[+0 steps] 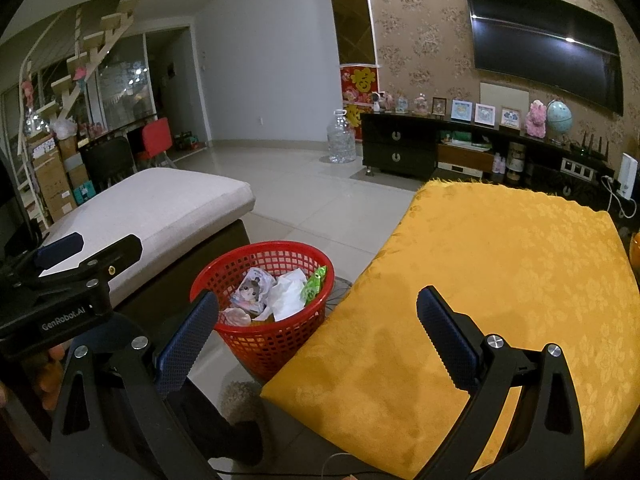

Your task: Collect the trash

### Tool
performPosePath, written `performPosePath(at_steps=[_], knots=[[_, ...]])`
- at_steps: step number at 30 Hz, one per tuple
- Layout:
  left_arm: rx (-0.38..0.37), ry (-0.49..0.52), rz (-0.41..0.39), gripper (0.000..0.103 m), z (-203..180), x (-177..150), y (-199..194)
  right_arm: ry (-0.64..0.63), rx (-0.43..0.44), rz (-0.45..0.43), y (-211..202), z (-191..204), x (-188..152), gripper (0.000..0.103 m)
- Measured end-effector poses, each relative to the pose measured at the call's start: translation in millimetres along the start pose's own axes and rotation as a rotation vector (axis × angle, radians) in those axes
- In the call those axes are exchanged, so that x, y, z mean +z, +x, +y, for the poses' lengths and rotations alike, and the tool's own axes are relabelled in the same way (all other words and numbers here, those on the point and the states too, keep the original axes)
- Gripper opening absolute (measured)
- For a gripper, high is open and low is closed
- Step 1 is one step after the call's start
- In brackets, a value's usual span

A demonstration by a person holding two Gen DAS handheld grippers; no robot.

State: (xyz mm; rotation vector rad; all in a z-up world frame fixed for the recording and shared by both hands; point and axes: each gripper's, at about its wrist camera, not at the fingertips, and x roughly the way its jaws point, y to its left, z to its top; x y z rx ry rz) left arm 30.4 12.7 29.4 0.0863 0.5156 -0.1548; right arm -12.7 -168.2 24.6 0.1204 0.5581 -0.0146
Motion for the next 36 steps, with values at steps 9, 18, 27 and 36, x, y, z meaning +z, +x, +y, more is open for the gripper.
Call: performPosePath(at_steps=[9, 18, 27, 36], knots=[[0.001, 0.002, 0.001, 0.095, -1, -2, 1, 0.000, 0.000, 0.002, 0, 0, 0, 0.096], [0.007, 0.007, 0.007, 0.095, -2, -5, 4, 0.004, 0.000, 0.002, 0, -1, 1, 0.096], [0.026, 0.022, 0.036, 0.095, -4, -12, 8, 0.015, -0.005, -0.009, 0, -1, -3, 0.096], [0.030, 0.033, 0.061, 0.095, -6, -14, 7, 0.038, -0.010, -0.017, 1, -3, -2, 0.096]])
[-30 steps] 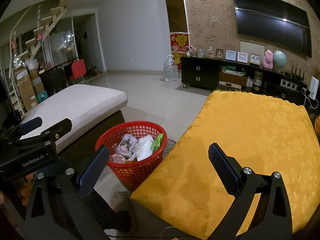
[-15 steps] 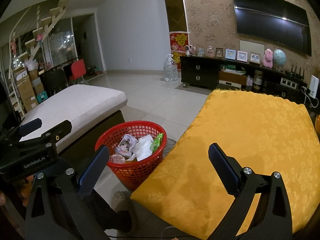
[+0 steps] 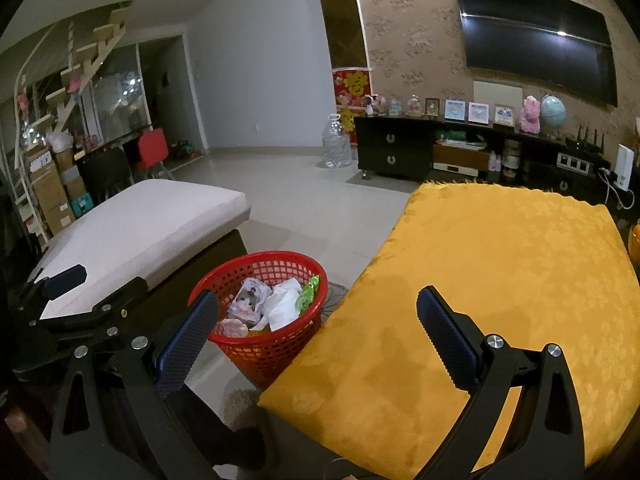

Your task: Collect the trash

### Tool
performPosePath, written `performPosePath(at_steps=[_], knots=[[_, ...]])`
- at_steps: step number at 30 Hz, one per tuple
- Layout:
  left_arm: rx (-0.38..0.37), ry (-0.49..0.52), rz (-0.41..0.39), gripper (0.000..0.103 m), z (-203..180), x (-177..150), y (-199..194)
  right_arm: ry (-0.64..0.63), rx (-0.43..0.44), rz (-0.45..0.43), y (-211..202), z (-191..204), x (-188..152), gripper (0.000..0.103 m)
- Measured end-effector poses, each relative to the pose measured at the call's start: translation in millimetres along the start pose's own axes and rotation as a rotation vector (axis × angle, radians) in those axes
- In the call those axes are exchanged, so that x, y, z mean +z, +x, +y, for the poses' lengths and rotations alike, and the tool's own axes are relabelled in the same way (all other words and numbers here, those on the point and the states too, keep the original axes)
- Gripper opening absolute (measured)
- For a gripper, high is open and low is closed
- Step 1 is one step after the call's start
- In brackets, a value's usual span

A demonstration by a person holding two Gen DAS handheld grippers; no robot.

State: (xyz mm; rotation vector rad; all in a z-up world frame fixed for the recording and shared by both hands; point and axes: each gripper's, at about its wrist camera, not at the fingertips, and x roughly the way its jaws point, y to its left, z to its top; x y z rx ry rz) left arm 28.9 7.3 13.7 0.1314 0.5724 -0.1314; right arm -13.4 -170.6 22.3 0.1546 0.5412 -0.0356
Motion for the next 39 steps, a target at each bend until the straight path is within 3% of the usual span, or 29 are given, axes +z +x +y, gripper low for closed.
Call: performPosePath(at_steps=[39], knots=[[0.010, -0.005, -0.011, 0.095, -1.0, 7.7, -6.0, 0.003, 0.002, 0.005, -1.0, -2.3, 1.8, 0.096]])
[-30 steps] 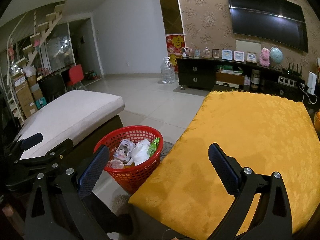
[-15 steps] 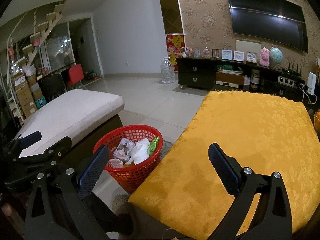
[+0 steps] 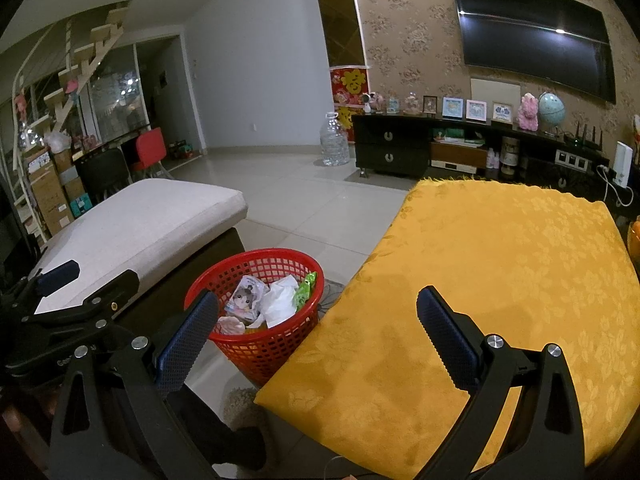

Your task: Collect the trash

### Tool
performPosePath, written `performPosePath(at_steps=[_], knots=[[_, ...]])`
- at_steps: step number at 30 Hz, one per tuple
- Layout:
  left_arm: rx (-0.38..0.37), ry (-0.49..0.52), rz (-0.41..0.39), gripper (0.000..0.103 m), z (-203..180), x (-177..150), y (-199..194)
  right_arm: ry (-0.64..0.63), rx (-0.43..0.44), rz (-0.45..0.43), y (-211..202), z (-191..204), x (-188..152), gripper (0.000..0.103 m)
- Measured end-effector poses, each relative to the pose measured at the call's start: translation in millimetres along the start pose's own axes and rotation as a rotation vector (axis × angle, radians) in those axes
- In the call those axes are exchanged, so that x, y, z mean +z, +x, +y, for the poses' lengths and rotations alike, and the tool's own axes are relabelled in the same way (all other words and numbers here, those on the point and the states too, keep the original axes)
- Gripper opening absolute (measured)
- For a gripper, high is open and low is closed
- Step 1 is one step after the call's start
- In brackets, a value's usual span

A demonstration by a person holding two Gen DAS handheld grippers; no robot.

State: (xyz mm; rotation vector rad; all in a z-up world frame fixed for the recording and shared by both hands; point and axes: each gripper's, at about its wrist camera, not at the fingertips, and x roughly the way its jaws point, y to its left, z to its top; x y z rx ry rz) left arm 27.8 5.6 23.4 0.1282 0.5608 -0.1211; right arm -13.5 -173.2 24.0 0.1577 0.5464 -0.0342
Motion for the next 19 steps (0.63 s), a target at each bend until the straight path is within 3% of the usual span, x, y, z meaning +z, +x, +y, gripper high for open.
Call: performPosePath(at_steps=[9, 14, 16, 19], knots=[[0.001, 0.020, -0.035, 0.095, -7, 3, -4, 0.043, -0.008, 0.010, -2, -19, -2, 0.096], [-0.046, 0.016, 0.003, 0.095, -11, 6, 8, 0.134, -0.056, 0.009, -11, -71, 5, 0.096], [-0.051, 0.010, 0.014, 0.095, -12, 7, 15, 0.201, -0.122, 0.022, -16, -115, 5, 0.096], [-0.052, 0.011, 0.041, 0.095, -16, 6, 28, 0.294, -0.335, 0.089, -20, -201, -9, 0.096]])
